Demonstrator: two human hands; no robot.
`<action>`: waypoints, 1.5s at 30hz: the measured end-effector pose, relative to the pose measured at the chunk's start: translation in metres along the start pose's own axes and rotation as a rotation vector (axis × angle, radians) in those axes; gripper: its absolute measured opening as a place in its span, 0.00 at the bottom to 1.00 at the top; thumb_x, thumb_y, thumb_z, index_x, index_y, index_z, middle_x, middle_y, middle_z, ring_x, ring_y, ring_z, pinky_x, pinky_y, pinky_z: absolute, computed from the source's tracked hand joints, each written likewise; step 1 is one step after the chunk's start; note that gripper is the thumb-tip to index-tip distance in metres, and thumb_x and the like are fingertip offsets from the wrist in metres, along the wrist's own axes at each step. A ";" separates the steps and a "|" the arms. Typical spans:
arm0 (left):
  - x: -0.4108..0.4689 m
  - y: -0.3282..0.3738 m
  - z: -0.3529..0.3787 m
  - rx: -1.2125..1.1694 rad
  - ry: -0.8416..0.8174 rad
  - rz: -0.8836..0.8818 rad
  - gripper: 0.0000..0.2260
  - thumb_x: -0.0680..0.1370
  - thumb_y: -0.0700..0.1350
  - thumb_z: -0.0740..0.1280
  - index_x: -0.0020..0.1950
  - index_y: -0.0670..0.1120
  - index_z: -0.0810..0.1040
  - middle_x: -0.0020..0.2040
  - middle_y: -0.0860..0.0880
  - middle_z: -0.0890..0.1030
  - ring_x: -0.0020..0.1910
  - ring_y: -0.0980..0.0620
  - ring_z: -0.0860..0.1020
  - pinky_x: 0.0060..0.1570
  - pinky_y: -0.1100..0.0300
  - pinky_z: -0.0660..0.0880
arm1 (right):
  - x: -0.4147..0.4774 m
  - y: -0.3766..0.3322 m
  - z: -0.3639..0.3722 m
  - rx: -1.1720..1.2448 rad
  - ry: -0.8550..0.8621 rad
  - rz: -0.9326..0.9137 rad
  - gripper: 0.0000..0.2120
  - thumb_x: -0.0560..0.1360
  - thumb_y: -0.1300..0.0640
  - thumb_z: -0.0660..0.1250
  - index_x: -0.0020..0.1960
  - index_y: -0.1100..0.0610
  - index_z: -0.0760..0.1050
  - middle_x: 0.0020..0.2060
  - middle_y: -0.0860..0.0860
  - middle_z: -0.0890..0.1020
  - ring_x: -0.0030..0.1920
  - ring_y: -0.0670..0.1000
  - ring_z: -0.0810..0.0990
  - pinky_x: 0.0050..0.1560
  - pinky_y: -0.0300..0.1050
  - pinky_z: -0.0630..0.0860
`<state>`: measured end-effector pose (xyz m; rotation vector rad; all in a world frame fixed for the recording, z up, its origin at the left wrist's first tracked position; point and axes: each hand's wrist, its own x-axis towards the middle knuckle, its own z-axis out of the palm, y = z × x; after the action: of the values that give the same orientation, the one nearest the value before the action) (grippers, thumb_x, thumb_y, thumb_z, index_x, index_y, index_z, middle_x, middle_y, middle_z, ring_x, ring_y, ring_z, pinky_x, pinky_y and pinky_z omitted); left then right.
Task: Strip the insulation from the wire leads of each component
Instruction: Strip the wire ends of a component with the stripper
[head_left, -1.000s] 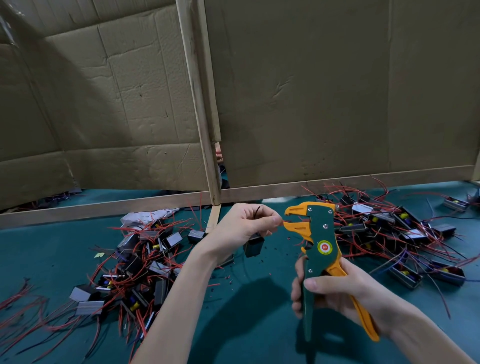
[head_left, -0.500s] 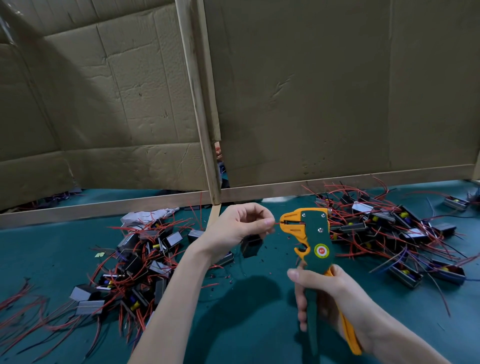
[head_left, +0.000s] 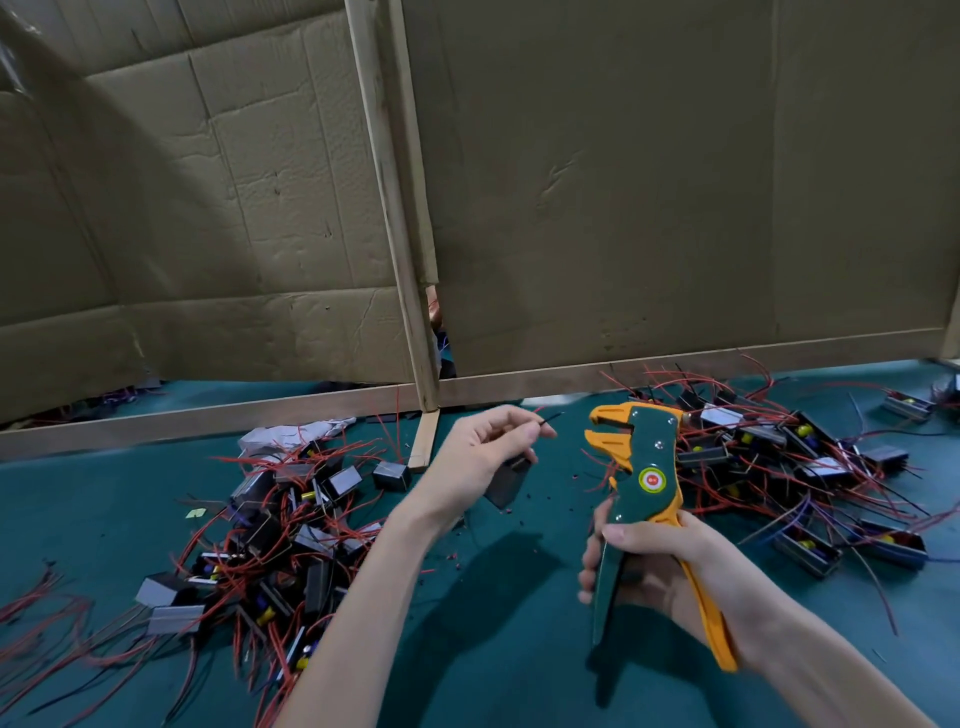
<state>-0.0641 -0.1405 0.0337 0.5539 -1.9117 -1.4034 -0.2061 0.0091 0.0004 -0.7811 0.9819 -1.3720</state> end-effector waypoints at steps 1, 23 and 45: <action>-0.001 0.004 -0.001 0.010 -0.010 -0.002 0.08 0.80 0.39 0.63 0.44 0.47 0.79 0.39 0.57 0.83 0.37 0.57 0.76 0.45 0.68 0.74 | -0.001 0.000 -0.001 -0.005 -0.023 0.005 0.14 0.62 0.62 0.75 0.46 0.65 0.77 0.38 0.65 0.78 0.38 0.63 0.80 0.43 0.57 0.80; -0.009 0.019 -0.006 0.075 -0.290 -0.099 0.07 0.79 0.47 0.64 0.43 0.46 0.77 0.33 0.52 0.76 0.33 0.57 0.71 0.37 0.71 0.68 | -0.005 0.001 0.004 -0.095 -0.140 0.043 0.13 0.62 0.59 0.76 0.42 0.63 0.77 0.35 0.64 0.76 0.35 0.62 0.78 0.40 0.57 0.78; 0.012 0.026 0.017 0.488 0.347 0.251 0.08 0.78 0.38 0.66 0.43 0.47 0.81 0.39 0.54 0.77 0.33 0.61 0.74 0.38 0.68 0.68 | 0.009 0.013 0.003 0.155 0.193 0.153 0.05 0.69 0.68 0.66 0.45 0.67 0.75 0.35 0.64 0.80 0.33 0.60 0.82 0.35 0.54 0.81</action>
<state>-0.0833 -0.1296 0.0587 0.7023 -1.9492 -0.6300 -0.1988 0.0011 -0.0110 -0.4551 1.0481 -1.3889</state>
